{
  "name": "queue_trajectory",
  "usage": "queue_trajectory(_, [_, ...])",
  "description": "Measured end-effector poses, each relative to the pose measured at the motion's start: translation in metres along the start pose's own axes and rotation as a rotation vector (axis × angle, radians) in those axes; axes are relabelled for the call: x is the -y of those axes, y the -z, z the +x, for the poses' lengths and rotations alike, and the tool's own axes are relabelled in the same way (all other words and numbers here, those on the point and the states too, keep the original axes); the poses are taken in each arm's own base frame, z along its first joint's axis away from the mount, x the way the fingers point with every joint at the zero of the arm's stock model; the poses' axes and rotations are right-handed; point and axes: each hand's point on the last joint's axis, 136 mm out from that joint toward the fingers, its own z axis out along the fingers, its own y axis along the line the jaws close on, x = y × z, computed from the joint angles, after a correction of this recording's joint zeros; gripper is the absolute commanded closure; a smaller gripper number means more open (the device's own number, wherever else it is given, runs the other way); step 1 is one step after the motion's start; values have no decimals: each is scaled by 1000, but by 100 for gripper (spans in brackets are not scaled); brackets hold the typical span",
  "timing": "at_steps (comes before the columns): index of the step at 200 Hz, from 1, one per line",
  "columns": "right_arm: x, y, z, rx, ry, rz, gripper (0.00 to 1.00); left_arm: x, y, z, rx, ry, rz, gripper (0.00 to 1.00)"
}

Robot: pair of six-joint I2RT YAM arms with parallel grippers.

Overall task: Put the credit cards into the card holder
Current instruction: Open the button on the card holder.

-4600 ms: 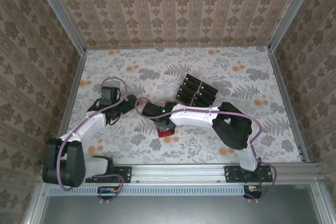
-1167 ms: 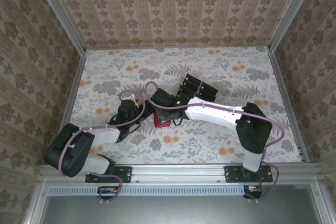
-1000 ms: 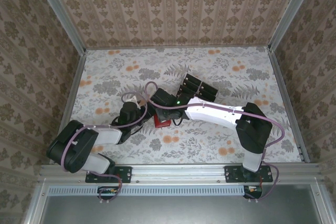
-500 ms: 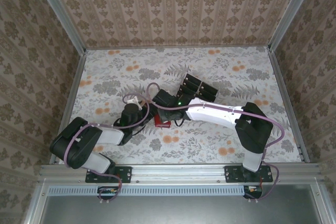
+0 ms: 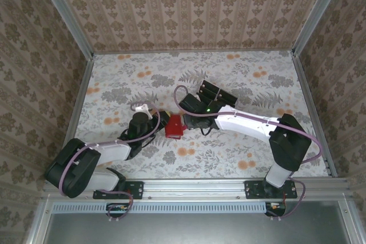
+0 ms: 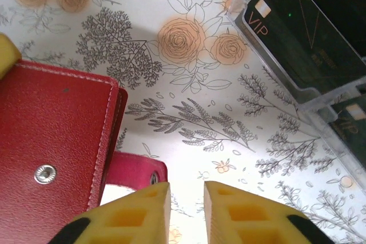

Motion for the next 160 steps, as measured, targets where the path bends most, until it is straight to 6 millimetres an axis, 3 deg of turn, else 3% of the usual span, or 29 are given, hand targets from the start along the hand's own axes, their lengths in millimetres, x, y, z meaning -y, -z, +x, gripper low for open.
queue_trajectory(51, [-3,-5,4,-11,-53,-50,45,-4,1,3,-14,-23,-21,100])
queue_trajectory(90, [-12,-6,5,-17,-81,-105,44,-3,2,2,-16,-29,-24,100])
queue_trajectory(160, [-18,-12,8,-23,-110,-145,53,-3,3,1,-18,-29,-33,100])
